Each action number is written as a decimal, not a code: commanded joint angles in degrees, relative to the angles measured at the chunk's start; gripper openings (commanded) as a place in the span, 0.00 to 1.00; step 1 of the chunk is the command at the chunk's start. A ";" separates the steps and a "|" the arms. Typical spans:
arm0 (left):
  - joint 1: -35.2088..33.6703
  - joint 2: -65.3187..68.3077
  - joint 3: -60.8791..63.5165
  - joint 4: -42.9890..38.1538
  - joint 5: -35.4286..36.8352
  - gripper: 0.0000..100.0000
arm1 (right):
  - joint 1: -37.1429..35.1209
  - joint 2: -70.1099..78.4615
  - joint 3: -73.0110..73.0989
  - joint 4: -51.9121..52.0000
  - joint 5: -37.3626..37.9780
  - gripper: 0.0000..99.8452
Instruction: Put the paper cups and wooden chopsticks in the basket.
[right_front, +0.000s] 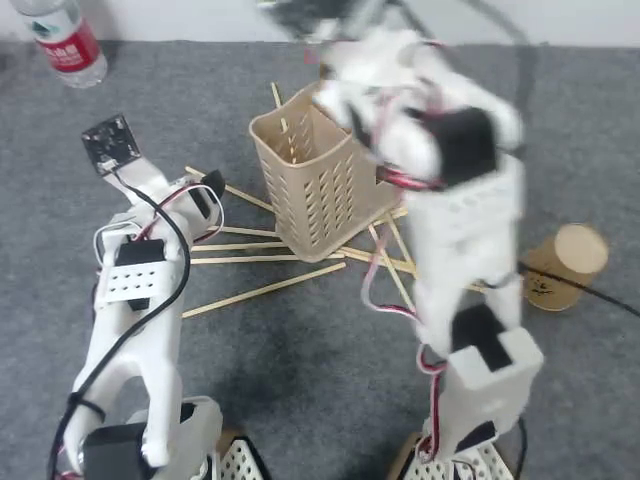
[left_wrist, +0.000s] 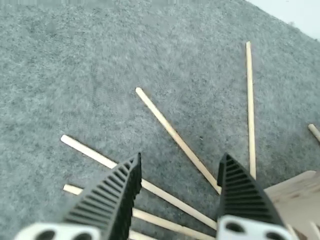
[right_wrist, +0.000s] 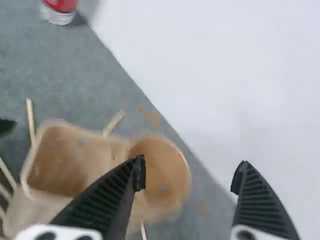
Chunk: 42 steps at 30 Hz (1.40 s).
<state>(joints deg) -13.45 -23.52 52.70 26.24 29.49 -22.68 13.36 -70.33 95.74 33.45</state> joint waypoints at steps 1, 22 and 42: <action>0.70 -0.97 -0.40 -0.62 -0.44 0.24 | 11.38 -3.74 -0.53 7.52 -1.32 0.28; 0.70 -0.97 0.48 -0.79 -0.44 0.24 | 62.11 -6.90 39.12 5.85 3.08 0.00; 0.70 -0.97 0.92 -2.20 -0.44 0.24 | 53.85 -6.37 64.44 -14.37 1.23 0.01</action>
<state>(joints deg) -13.10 -23.52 53.85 25.54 29.49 35.78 10.02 -3.60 82.29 39.16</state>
